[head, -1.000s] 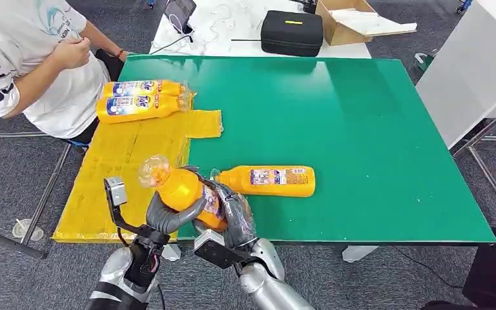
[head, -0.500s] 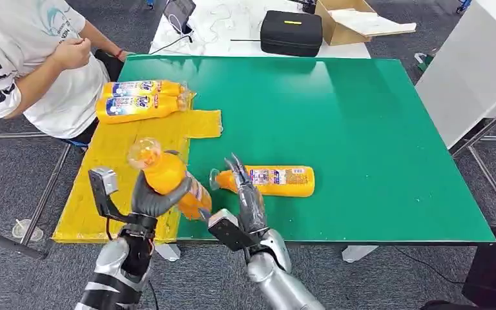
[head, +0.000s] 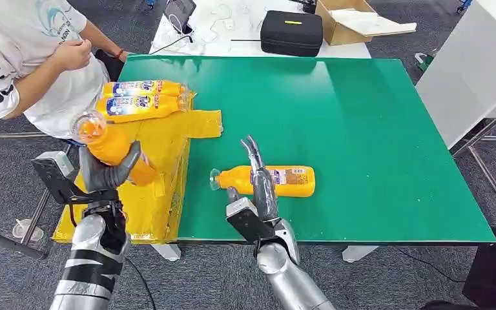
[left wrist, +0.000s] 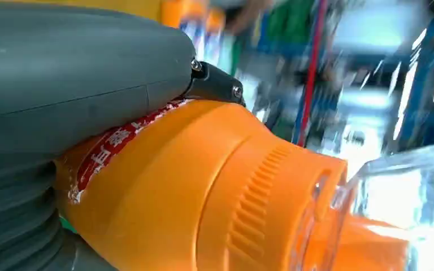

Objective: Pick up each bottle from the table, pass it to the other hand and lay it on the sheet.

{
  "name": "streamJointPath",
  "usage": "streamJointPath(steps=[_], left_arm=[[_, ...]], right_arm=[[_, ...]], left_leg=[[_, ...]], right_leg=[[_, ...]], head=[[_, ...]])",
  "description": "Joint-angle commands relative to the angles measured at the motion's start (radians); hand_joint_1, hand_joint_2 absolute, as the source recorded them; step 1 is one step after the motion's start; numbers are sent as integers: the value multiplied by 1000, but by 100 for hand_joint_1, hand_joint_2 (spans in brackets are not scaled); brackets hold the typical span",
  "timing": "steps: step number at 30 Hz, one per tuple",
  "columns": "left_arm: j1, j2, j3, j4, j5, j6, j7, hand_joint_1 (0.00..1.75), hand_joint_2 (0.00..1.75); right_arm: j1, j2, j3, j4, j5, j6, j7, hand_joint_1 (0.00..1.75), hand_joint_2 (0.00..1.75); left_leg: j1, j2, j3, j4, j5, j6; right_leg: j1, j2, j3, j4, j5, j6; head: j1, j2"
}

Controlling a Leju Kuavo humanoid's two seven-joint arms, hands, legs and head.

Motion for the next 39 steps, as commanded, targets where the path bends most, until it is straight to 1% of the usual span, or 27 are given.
streamJointPath(steps=[1, 2, 3, 4, 6, 7, 9, 11, 12, 13, 14, 17, 18, 19, 21, 22, 25, 26, 27, 28, 29, 30, 31, 32, 34, 36, 39], left_arm=[[-236, 115, -57, 402, -513, 282, -3, 175, 175], [-257, 133, -96, 469, -625, 359, 13, 175, 175], [-287, 146, -137, 552, -706, 352, 39, 175, 175], [-298, 154, -155, 599, -752, 379, 27, 175, 175], [-307, 168, -201, 664, -843, 391, 55, 175, 175], [-314, 174, -223, 690, -877, 363, 71, 175, 175], [-303, 179, -214, 689, -875, 351, 60, 175, 175], [-302, 183, -212, 703, -871, 345, 48, 175, 175], [-302, 183, -212, 703, -871, 345, 48, 175, 175], [-311, 188, -237, 718, -901, 297, 71, 175, 175], [-311, 195, -245, 716, -908, 258, 68, 175, 175], [-324, 209, -258, 742, -908, 95, 63, 175, 175], [-330, 219, -282, 750, -940, 82, 78, 175, 175], [-335, 222, -290, 758, -945, 54, 78, 175, 175], [-335, 226, -289, 760, -944, 39, 72, 175, 175], [-335, 226, -289, 760, -944, 39, 72, 175, 175], [-335, 222, -289, 759, -944, 38, 73, 175, 175], [-335, 222, -289, 759, -944, 38, 73, 175, 175], [-335, 222, -289, 759, -944, 38, 73, 175, 175], [-335, 222, -289, 759, -944, 38, 73, 175, 175], [-335, 222, -289, 759, -944, 38, 73, 175, 175], [-335, 222, -289, 759, -944, 38, 73, 175, 175], [-341, 225, -297, 766, -943, -26, 71, 175, 175], [-343, 230, -303, 768, -945, -51, 70, 175, 175], [-350, 237, -324, 778, -962, -91, 72, 175, 175], [-351, 242, -339, 780, -974, -103, 68, 175, 175], [-354, 246, -345, 791, -964, -176, 54, 175, 175]], right_arm=[[-3, -44, 44, -215, -92, -5, -53, 0, 0], [-7, -49, 54, -223, -99, 0, -60, 0, 0], [-13, -55, 65, -231, -103, 4, -59, 0, 0], [-16, -57, 71, -234, -114, 13, -55, 0, 0], [-24, -59, 83, -225, -122, 25, -50, 0, 0], [-25, -61, 86, -219, -123, 27, -49, 0, 0], [-21, -63, 86, -210, -125, 27, -48, 0, 0], [-19, -63, 86, -203, -130, 34, -52, 0, 0], [-19, -63, 86, -203, -130, 34, -52, 0, 0], [-21, -64, 86, -197, -133, 39, -54, 0, 0], [-26, -63, 88, -188, -134, 48, -54, 0, 0], [-39, -57, 93, -164, -137, 75, -53, 0, 0], [-43, -55, 98, -154, -138, 88, -52, 0, 0], [-45, -55, 100, -149, -138, 94, -52, 0, 0], [-45, -52, 102, -139, -139, 97, -52, 0, 0], [-45, -52, 102, -139, -139, 97, -52, 0, 0], [-45, -52, 102, -138, -139, 97, -52, 0, 0], [-45, -52, 102, -138, -139, 97, -52, 0, 0], [-45, -52, 102, -138, -139, 97, -52, 0, 0], [-45, -52, 102, -138, -139, 97, -52, 0, 0], [-45, -52, 102, -138, -139, 97, -52, 0, 0], [-45, -52, 102, -138, -139, 97, -52, 0, 0], [-48, -55, 105, -132, -139, 110, -49, 0, 0], [-49, -54, 106, -125, -139, 113, -48, 0, 0], [-55, -51, 108, -105, -141, 124, -49, 0, 0], [-59, -51, 111, -97, -141, 133, -49, 0, 0], [-64, -48, 113, -82, -149, 151, -50, 0, 0]], left_leg=[[0, -1, 2, 0, 0, 1], [0, -1, 4, 0, -1, 1], [0, -1, 6, -1, 0, 1], [0, -1, 8, -1, -1, 1], [-1, -2, 4, -1, 0, 1], [-1, -2, 4, -1, 0, 1], [0, -2, 8, -2, 0, 1], [0, 3, 5, -1, 0, 1], [0, 2, 4, -1, 0, 1], [0, 3, 6, -1, -1, 1], [0, 2, 4, 0, 0, 1], [0, 3, 4, 0, -1, 1], [0, 2, 3, 0, 0, 0], [1, 3, 5, 0, -1, 1], [1, 2, 3, 0, 0, 1], [1, 3, 5, 0, -1, 1], [1, 2, 1, 0, 0, 0], [1, 4, 7, 0, -2, 2], [1, 2, 2, 0, 0, 1], [1, 2, 5, 0, -1, 1], [1, 1, 2, 0, 0, 0], [1, 2, 4, 0, -1, 1], [1, 2, 2, 0, 0, 1], [1, 2, 4, 0, -1, 1], [1, 2, 3, 0, 0, 1], [1, 3, 6, 0, -1, 1], [1, 2, 3, 0, 0, 0]], right_leg=[[0, -2, 2, 0, -1, -1], [0, -2, 4, 0, -1, -2], [1, -3, 6, 0, -2, -2], [1, -3, 8, -1, -2, -2], [0, -4, 5, 0, -1, -1], [0, -3, 4, 0, -1, -1], [0, -3, 8, -2, -1, -2], [0, 1, 5, -1, 0, -1], [0, 1, 4, -1, 0, -1], [1, 1, 5, -1, -1, -1], [0, 1, 3, 0, -1, -1], [1, 1, 3, 0, -1, -2], [1, 1, 2, 0, 0, -1], [1, 2, 5, 0, -1, -2], [1, 1, 2, 0, 0, -1], [1, 2, 5, 0, -1, -2], [1, 2, 1, 0, 0, -1], [2, 1, 7, -1, -2, -2], [1, 1, 3, 0, -1, -1], [1, 0, 6, 0, -2, -2], [1, 1, 2, 0, 0, -1], [1, 1, 4, 0, -1, -1], [1, 1, 2, 0, 0, -1], [1, 0, 4, 0, -1, -2], [1, 1, 3, 0, -1, -1], [1, 2, 6, -1, -1, -2], [1, 2, 3, 0, 0, -1]], head=[[0, 0], [0, 0], [0, 0], [0, 0], [0, 0], [1, 0], [0, 0], [0, 0], [1, 0], [0, 0], [0, 0], [0, 0], [0, 0], [0, 0], [0, 0], [0, 0], [0, 0], [0, 0], [0, 0], [0, 0], [0, 0], [0, 0], [0, 0], [0, 0], [0, 0], [0, 0], [1, 0]])
